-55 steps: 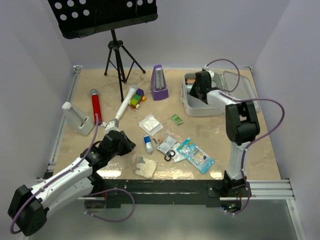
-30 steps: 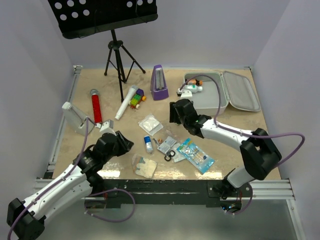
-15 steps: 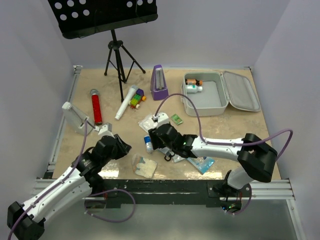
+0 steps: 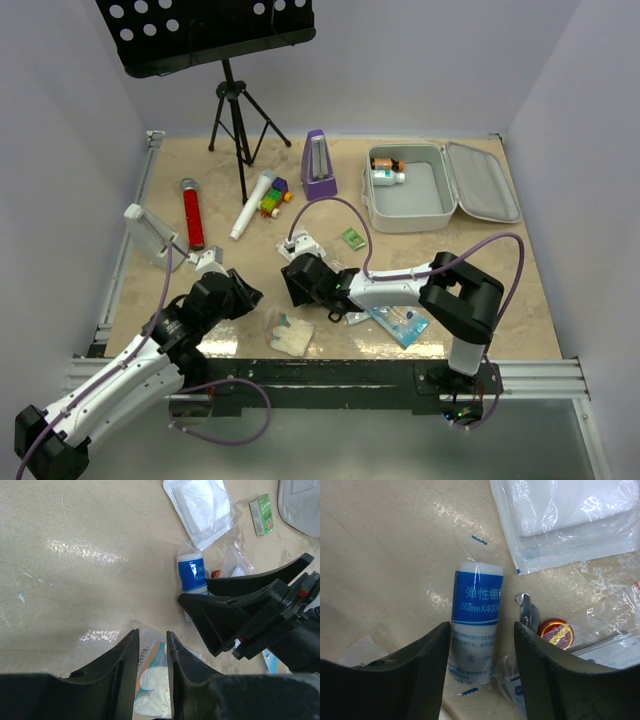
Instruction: Organize the medicine kit
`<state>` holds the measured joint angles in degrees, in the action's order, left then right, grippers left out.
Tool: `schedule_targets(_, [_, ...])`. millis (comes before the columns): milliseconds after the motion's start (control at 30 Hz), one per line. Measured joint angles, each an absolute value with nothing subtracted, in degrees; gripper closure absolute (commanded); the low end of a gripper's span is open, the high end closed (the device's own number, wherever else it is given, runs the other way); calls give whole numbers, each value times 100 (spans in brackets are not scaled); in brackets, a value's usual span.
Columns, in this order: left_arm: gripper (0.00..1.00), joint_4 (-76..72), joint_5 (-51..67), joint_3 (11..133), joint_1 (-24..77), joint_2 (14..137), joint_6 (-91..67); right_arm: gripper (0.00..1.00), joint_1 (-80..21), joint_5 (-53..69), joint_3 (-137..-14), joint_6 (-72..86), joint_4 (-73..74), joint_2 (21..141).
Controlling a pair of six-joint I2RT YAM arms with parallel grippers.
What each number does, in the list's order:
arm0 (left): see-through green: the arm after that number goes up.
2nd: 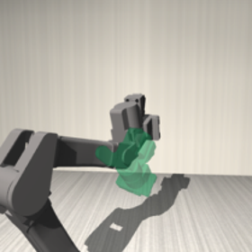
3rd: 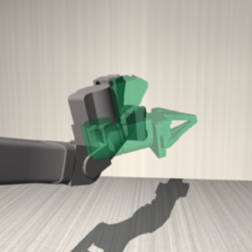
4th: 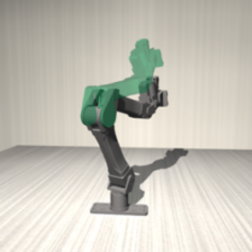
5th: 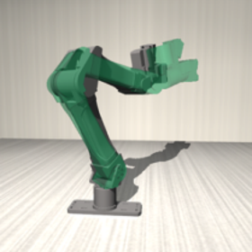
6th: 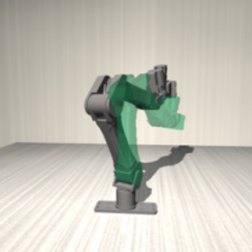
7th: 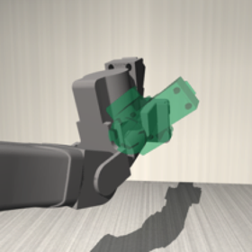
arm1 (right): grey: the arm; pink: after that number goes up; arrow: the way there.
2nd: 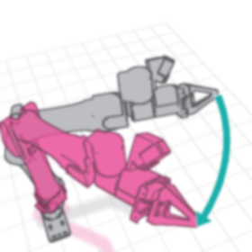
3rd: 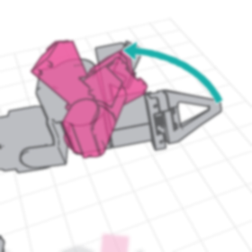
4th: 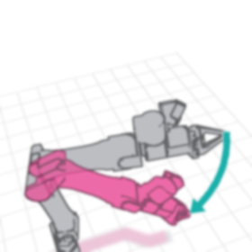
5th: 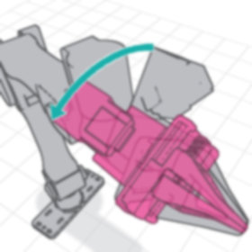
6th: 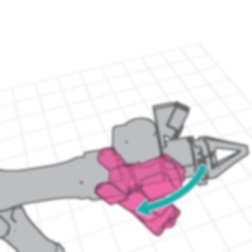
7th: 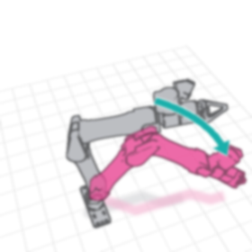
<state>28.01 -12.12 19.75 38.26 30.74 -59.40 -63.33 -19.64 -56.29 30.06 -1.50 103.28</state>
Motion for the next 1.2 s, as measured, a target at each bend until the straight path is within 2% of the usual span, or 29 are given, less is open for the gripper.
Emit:
schedule_targets(100, [67, 2808, -1212, 1975, 3826, 3092, -5942, 57, -6333, -1957, -5636, 3046, -119, 10344])
schedule_targets(267, [67, 2805, -1214, 1975, 3826, 3127, -5942, 60, -6333, -2010, -5623, 3151, 23, 10044])
schedule_targets(467, [67, 2797, -1216, 1975, 3826, 3133, -5940, 61, -6202, -2290, -5590, 3371, 287, 8263])
schedule_targets(567, [68, 2792, -1212, 1975, 3826, 3151, -5940, 62, -5500, -2338, -5572, 3468, 263, 7446])
schedule_targets(700, [68, 2746, -1192, 1975, 3826, 3183, -5940, 66, -3708, -2307, -5328, 3656, 78, 6879])
schedule_targets(833, [67, 2639, -1138, 1975, 3826, 3273, -5940, 74, -2587, -2244, -5286, 4086, -51, 7142])
schedule_targets(967, [68, 2532, -1072, 1975, 3826, 3411, -5940, 69, -2012, -1955, -5284, 4845, -228, 7961])
schedule_targets(1200, [67, 2364, -1050, 1975, 3826, 3603, -5913, 68, -1409, -1361, -5360, 6029, -711, 9321])
